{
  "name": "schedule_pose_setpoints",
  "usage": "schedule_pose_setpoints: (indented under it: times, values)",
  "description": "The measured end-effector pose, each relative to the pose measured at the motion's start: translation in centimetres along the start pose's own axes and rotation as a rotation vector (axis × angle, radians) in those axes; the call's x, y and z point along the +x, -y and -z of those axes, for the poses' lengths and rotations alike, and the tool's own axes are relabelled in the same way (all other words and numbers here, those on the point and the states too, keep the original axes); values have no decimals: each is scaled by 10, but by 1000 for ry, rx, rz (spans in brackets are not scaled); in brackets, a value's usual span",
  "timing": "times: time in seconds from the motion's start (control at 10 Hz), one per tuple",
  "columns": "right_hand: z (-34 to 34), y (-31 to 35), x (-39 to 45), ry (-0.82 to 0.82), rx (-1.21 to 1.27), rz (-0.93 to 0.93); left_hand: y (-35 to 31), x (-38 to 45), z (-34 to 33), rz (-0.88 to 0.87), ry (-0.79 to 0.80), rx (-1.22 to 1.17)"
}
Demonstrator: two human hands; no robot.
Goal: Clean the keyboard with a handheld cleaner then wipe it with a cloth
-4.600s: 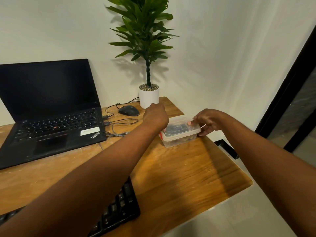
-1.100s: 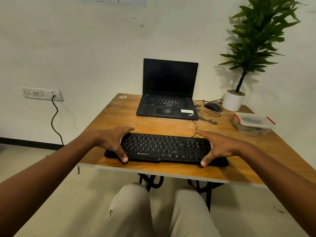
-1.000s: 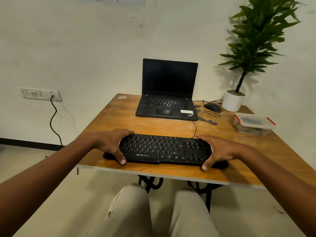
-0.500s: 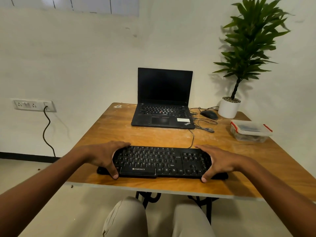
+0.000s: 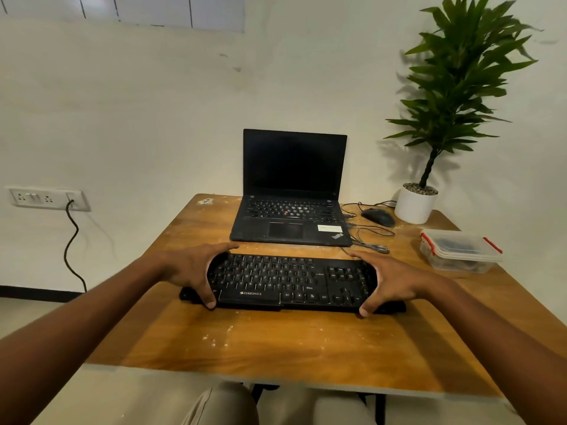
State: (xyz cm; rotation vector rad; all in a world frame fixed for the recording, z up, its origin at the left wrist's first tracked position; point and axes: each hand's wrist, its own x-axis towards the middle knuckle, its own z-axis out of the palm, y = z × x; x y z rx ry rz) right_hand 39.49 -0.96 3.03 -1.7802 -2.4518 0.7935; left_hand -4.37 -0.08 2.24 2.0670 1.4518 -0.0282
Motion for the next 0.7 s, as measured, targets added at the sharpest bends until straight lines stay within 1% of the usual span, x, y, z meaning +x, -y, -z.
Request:
schedule_pose_setpoints:
  times: [0.2, 0.4, 0.5, 0.6, 0.7]
  values:
    - [6, -5, 28, 12, 1, -35, 14, 31, 9, 20, 15, -23]
    - [-1, -20, 39, 36, -25, -31, 18, 37, 7, 46, 37, -7]
    - [2, -16, 40, 73, -2, -37, 16, 38, 8, 70, 55, -3]
    - [2, -7, 34, 58, 49, -74, 0, 30, 9, 92, 62, 9]
    - [-1, 7, 30, -146, 26, -55, -22, 25, 5, 56, -63, 19]
